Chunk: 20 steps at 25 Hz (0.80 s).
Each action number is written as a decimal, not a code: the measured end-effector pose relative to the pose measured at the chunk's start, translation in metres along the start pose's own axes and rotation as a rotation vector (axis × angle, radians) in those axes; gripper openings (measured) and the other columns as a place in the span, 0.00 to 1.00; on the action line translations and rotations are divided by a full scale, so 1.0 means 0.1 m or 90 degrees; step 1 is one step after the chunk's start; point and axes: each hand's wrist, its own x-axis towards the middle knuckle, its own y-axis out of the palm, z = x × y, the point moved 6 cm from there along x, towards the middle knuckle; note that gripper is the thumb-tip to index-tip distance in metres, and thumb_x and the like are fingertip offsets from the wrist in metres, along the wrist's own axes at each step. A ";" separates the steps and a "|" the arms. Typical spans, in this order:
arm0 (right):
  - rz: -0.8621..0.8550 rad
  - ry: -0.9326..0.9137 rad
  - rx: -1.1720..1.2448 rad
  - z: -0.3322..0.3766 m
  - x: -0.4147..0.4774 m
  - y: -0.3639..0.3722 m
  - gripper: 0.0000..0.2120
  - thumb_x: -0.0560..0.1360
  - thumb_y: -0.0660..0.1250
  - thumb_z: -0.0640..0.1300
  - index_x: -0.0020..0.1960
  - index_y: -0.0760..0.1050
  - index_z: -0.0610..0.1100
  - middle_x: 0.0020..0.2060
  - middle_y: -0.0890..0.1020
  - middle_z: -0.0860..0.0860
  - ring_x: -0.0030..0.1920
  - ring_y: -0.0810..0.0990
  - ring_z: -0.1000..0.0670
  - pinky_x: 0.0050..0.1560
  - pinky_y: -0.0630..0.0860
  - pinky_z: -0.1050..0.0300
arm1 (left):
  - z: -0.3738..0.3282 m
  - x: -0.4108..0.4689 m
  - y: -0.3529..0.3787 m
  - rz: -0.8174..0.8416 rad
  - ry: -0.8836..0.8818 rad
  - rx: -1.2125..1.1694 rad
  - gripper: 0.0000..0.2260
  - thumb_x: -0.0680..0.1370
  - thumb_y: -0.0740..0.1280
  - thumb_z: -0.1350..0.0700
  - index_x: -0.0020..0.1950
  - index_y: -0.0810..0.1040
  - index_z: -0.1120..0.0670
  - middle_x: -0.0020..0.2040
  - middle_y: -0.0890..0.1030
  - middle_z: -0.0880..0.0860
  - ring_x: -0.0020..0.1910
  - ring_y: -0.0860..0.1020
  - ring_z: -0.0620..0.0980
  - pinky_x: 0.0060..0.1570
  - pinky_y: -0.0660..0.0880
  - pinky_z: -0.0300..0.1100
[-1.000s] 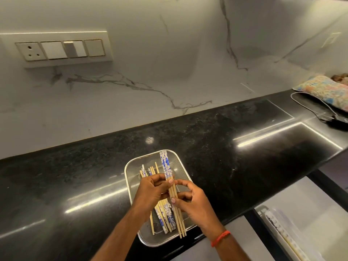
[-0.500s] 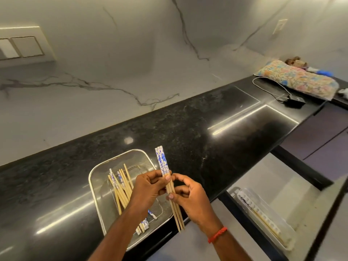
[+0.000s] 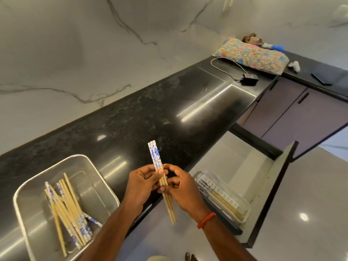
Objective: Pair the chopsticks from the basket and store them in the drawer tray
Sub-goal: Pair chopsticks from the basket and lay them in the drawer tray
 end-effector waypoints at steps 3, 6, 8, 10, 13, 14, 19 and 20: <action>-0.017 0.010 0.013 -0.14 0.01 -0.31 0.27 0.73 0.74 0.38 0.70 0.71 0.49 0.53 0.85 0.50 0.49 0.86 0.52 0.50 0.84 0.50 | 0.09 0.08 0.32 0.012 -0.029 0.006 0.06 0.78 0.69 0.63 0.53 0.83 0.59 0.44 0.88 0.58 0.37 0.87 0.51 0.33 0.84 0.41; -0.037 0.023 0.007 -0.27 0.05 -0.58 0.29 0.72 0.74 0.38 0.71 0.70 0.49 0.52 0.86 0.47 0.49 0.87 0.50 0.50 0.84 0.49 | 0.20 0.16 0.56 0.032 -0.069 0.012 0.07 0.79 0.68 0.60 0.56 0.83 0.59 0.45 0.88 0.58 0.41 0.87 0.53 0.39 0.84 0.43; -0.045 0.034 0.021 -0.35 0.08 -0.76 0.27 0.73 0.74 0.39 0.69 0.71 0.49 0.51 0.86 0.45 0.48 0.87 0.49 0.50 0.84 0.50 | 0.29 0.20 0.67 0.032 -0.094 0.048 0.08 0.80 0.68 0.56 0.57 0.83 0.56 0.44 0.88 0.57 0.43 0.86 0.54 0.44 0.83 0.45; -0.055 0.034 0.021 -0.42 0.11 -0.96 0.24 0.72 0.75 0.39 0.67 0.74 0.48 0.50 0.87 0.45 0.47 0.87 0.49 0.50 0.84 0.53 | 0.38 0.23 0.76 0.035 -0.115 0.096 0.09 0.80 0.68 0.53 0.57 0.83 0.53 0.47 0.88 0.55 0.47 0.87 0.54 0.46 0.80 0.45; -0.081 0.061 0.069 -0.63 0.15 -1.30 0.18 0.71 0.74 0.33 0.59 0.79 0.42 0.46 0.87 0.43 0.46 0.87 0.47 0.51 0.84 0.52 | 0.50 0.23 0.85 0.018 -0.154 0.114 0.08 0.80 0.68 0.51 0.55 0.83 0.51 0.49 0.88 0.52 0.49 0.86 0.53 0.45 0.79 0.43; -0.099 0.081 0.059 -0.75 0.17 -1.44 0.16 0.69 0.75 0.31 0.55 0.81 0.43 0.44 0.87 0.44 0.44 0.87 0.47 0.51 0.84 0.50 | 0.54 0.22 0.88 0.011 -0.164 0.116 0.08 0.80 0.68 0.51 0.54 0.84 0.51 0.49 0.88 0.51 0.49 0.86 0.53 0.45 0.79 0.43; -0.148 0.165 -0.093 -1.45 0.21 -2.01 0.13 0.67 0.75 0.33 0.45 0.85 0.50 0.38 0.87 0.50 0.41 0.86 0.49 0.51 0.83 0.49 | 0.69 0.19 0.99 -0.019 -0.179 0.141 0.10 0.80 0.68 0.50 0.57 0.83 0.53 0.51 0.88 0.51 0.50 0.87 0.52 0.50 0.81 0.44; -0.147 0.175 -0.135 -1.57 0.22 -2.09 0.11 0.68 0.76 0.34 0.47 0.85 0.47 0.39 0.87 0.48 0.42 0.86 0.48 0.52 0.82 0.49 | 0.72 0.19 1.02 -0.025 -0.180 0.143 0.11 0.80 0.68 0.50 0.57 0.83 0.53 0.51 0.88 0.51 0.50 0.86 0.52 0.50 0.81 0.45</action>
